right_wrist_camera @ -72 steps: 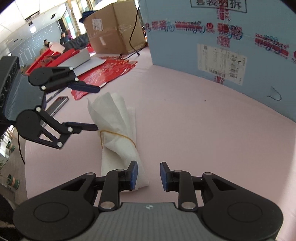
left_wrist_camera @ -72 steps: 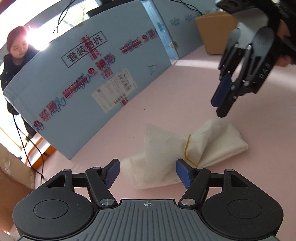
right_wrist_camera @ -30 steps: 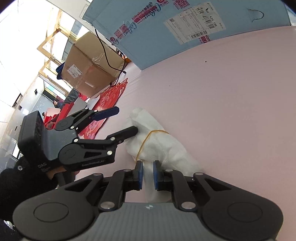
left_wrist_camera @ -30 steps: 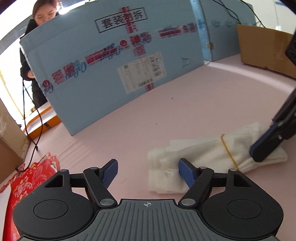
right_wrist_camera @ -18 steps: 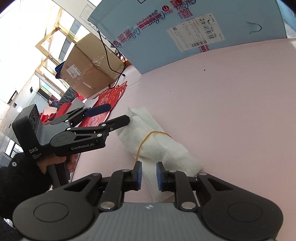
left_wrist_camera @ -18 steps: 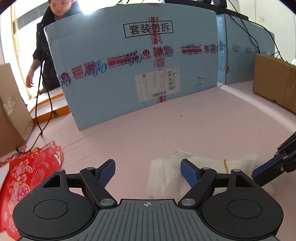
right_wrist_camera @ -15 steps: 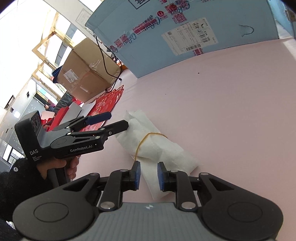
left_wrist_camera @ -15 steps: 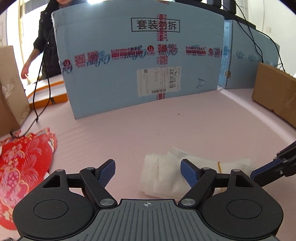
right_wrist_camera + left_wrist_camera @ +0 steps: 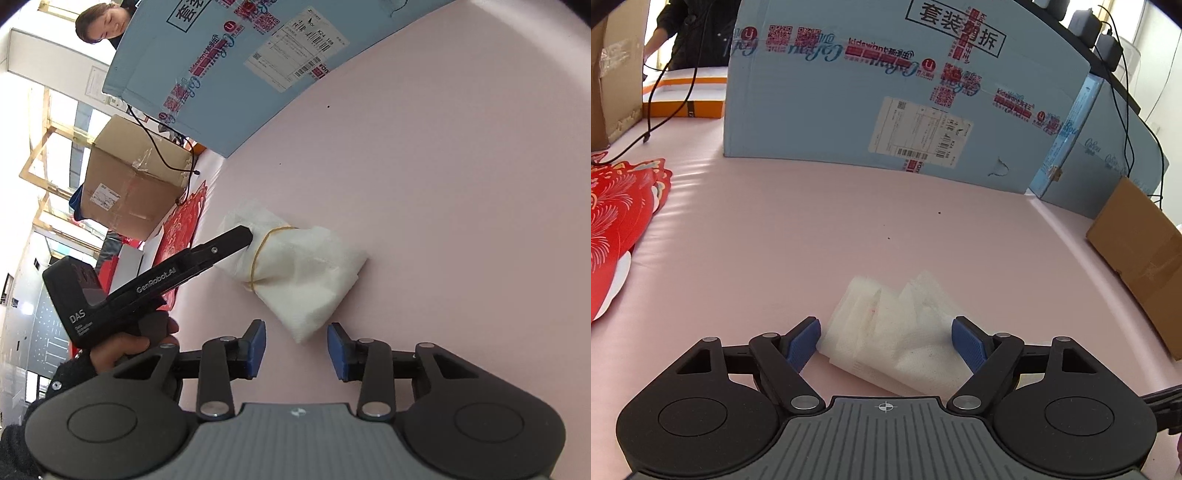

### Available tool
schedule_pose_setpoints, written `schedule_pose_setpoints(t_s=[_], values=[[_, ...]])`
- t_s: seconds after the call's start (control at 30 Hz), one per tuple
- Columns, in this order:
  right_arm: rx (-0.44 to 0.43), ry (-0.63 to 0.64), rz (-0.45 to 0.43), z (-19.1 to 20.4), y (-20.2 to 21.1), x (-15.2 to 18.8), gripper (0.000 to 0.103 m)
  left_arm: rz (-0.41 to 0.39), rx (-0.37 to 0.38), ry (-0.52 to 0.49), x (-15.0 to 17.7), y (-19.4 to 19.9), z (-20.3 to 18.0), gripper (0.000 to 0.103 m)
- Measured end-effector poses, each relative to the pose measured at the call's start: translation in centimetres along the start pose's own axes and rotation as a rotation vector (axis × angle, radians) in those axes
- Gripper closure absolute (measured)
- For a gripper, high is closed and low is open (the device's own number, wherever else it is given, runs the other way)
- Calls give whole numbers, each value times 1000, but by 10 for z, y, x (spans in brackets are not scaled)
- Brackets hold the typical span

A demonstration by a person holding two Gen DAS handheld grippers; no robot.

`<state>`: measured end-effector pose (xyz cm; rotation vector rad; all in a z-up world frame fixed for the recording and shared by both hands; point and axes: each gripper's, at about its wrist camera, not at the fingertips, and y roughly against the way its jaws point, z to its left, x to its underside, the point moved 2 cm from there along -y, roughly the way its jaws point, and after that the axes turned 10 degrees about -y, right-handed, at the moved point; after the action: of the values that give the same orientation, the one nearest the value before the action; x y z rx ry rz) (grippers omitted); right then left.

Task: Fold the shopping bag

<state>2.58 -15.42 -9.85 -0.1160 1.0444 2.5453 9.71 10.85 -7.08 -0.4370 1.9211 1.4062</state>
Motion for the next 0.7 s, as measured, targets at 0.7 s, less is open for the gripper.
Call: schedule_pose_setpoints(t_s=[0.7], values=[[266,-4,-241,4,25,-9,46,19,67,148,16,15,-16,21]])
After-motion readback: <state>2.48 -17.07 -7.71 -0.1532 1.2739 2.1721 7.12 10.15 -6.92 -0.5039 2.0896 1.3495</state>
